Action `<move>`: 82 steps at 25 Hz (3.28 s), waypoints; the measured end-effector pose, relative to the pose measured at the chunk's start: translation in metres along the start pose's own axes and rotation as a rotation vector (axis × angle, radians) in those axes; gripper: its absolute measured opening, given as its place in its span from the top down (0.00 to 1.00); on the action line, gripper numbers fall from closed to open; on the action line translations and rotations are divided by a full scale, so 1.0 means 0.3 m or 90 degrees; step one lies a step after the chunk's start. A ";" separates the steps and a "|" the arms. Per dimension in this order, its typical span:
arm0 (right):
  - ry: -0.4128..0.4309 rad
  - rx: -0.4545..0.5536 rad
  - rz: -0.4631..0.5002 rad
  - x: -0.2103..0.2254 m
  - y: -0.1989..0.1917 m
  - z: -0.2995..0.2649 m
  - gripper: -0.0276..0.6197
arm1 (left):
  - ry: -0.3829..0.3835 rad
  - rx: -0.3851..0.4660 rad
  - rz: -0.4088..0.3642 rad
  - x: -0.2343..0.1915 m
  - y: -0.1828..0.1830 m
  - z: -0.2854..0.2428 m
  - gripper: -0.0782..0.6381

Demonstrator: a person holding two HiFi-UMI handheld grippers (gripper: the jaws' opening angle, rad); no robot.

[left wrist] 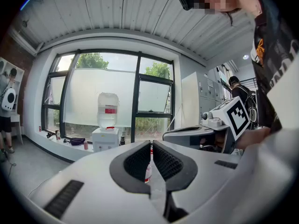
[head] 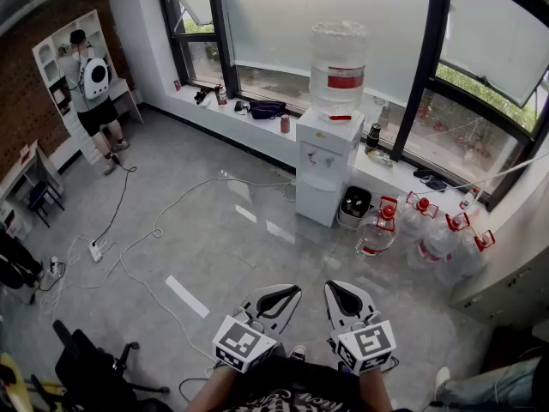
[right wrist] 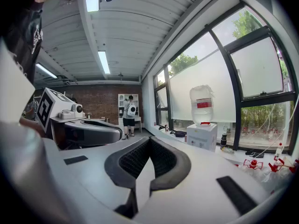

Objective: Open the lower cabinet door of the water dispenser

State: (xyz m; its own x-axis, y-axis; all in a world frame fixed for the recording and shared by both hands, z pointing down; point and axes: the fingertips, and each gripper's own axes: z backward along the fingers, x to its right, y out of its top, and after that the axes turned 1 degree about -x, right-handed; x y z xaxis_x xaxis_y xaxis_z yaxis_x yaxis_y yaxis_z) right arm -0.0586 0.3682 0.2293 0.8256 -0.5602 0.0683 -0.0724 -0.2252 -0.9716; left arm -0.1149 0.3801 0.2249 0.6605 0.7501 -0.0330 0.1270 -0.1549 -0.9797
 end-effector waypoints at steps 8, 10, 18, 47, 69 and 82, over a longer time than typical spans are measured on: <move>0.000 0.021 -0.029 0.034 0.004 0.027 0.94 | -0.002 -0.007 -0.013 0.047 0.002 -0.019 0.85; 0.004 0.025 -0.035 0.032 0.004 0.034 0.94 | -0.002 -0.013 -0.016 0.050 0.001 -0.020 0.85; -0.007 0.021 -0.052 0.063 -0.024 0.052 0.94 | -0.011 -0.033 -0.026 0.035 -0.002 -0.055 0.85; -0.085 -0.026 -0.121 0.782 0.016 -0.685 0.94 | -0.067 -0.080 -0.005 -0.663 -0.015 -0.792 0.85; -0.129 -0.110 -0.150 1.132 -0.104 -1.051 0.94 | -0.143 -0.114 0.052 -0.958 -0.134 -1.104 0.85; -0.129 -0.173 -0.105 1.556 -0.365 -1.268 0.85 | -0.164 -0.146 0.046 -0.965 -0.202 -1.398 0.85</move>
State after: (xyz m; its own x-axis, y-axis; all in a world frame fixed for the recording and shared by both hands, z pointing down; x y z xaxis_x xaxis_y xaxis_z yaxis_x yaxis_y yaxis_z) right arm 0.1220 -0.1718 0.4537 0.9307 -0.3355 0.1459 -0.0526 -0.5174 -0.8541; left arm -0.0033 -0.0972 0.3768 0.4687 0.8652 -0.1780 0.2697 -0.3320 -0.9039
